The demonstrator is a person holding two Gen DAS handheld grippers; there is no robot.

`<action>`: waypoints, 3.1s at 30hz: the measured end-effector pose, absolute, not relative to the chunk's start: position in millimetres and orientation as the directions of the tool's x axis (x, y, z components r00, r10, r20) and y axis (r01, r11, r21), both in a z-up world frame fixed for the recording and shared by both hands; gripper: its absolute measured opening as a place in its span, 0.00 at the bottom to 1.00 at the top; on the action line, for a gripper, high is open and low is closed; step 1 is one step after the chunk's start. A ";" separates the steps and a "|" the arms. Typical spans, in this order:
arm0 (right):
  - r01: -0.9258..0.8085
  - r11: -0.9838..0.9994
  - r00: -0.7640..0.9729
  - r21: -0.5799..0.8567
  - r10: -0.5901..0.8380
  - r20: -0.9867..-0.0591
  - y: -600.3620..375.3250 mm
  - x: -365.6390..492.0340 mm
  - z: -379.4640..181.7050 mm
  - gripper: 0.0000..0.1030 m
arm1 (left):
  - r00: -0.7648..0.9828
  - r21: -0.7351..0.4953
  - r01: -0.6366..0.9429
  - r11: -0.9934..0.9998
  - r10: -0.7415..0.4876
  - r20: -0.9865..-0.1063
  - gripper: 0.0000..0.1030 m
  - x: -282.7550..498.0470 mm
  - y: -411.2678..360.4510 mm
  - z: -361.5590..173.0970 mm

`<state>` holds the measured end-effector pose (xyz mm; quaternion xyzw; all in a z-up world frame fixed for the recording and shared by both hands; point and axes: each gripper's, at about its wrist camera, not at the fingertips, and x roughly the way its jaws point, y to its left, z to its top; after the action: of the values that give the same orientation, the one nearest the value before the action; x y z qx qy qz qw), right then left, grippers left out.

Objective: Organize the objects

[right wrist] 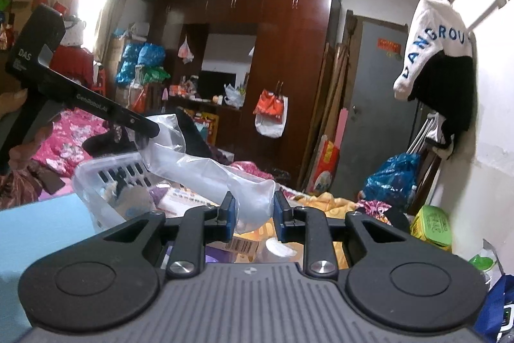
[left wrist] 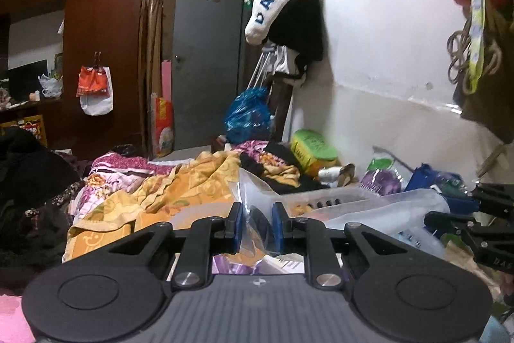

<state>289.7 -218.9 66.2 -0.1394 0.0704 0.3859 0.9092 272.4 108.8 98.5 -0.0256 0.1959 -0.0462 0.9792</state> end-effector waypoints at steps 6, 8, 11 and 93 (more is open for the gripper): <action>-0.705 0.676 0.706 -0.213 0.644 -0.293 -211.1 306.2 55.9 0.37 | 0.933 0.005 0.041 0.999 -0.036 -0.359 0.40 273.8 98.7 86.7; -0.687 0.694 0.725 -0.216 0.631 -0.276 -215.2 308.6 58.2 0.60 | 0.939 0.035 0.021 0.999 -0.008 -0.344 0.70 270.3 94.9 84.8; -0.661 0.716 0.750 -0.222 0.624 -0.222 -223.6 299.6 64.4 0.92 | 0.950 0.064 -0.010 0.998 0.029 -0.311 0.84 262.2 92.4 86.0; -0.459 0.884 0.826 0.086 0.461 -0.325 -272.8 116.2 54.2 1.00 | 0.962 0.026 -0.081 0.996 0.085 -0.261 1.00 40.3 12.2 49.1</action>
<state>116.2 -272.8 54.2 0.0022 0.1706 0.2408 0.9555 40.3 12.2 49.1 0.0078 0.1321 0.0417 0.9903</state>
